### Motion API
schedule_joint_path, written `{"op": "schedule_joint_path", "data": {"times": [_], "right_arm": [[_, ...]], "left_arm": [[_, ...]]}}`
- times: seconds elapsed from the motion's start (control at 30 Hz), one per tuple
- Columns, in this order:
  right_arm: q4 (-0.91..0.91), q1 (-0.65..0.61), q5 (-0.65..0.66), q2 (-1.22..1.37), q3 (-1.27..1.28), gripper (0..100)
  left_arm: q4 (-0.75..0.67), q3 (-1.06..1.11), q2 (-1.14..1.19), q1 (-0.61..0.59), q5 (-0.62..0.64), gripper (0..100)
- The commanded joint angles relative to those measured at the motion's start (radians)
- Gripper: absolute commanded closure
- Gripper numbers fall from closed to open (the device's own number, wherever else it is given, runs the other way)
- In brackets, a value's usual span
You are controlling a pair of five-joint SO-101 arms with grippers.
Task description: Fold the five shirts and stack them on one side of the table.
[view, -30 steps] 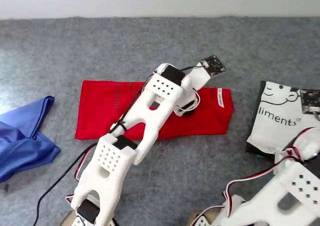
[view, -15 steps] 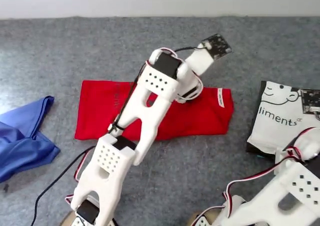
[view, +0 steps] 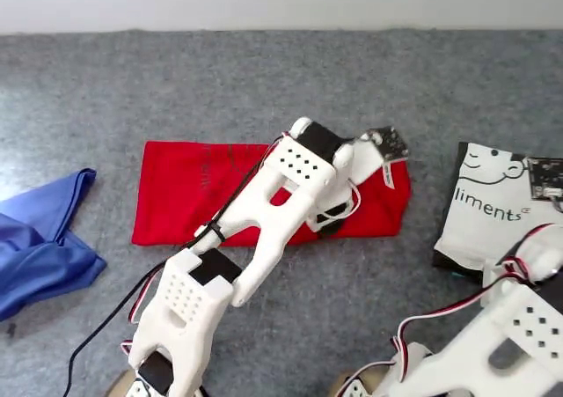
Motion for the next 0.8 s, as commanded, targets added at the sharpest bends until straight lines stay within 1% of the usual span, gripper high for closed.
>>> {"op": "schedule_joint_path", "data": {"times": [0.0,0.1,0.2,0.33,0.47,0.6,0.77], "right_arm": [[0.038,0.010,0.003,-0.024,-0.003,91.9],[0.038,0.010,0.003,-0.024,-0.003,91.9],[0.038,0.010,0.003,-0.024,-0.003,91.9],[0.038,0.010,0.003,-0.024,-0.003,91.9],[0.038,0.010,0.006,-0.024,-0.003,91.9],[0.038,0.010,0.005,-0.024,-0.003,91.9],[0.038,0.010,0.005,-0.024,-0.003,91.9]], "left_arm": [[-0.034,-0.012,0.035,-0.075,-0.043,90],[-0.061,-0.064,0.110,-0.141,-0.063,90],[-0.058,-0.163,0.193,-0.181,-0.069,90],[-0.049,-0.338,0.293,-0.195,-0.066,90],[0.032,-0.536,0.345,-0.173,-0.061,90],[0.031,-0.538,0.305,-0.144,-0.060,90],[0.031,-0.423,0.199,-0.117,-0.060,90]]}}
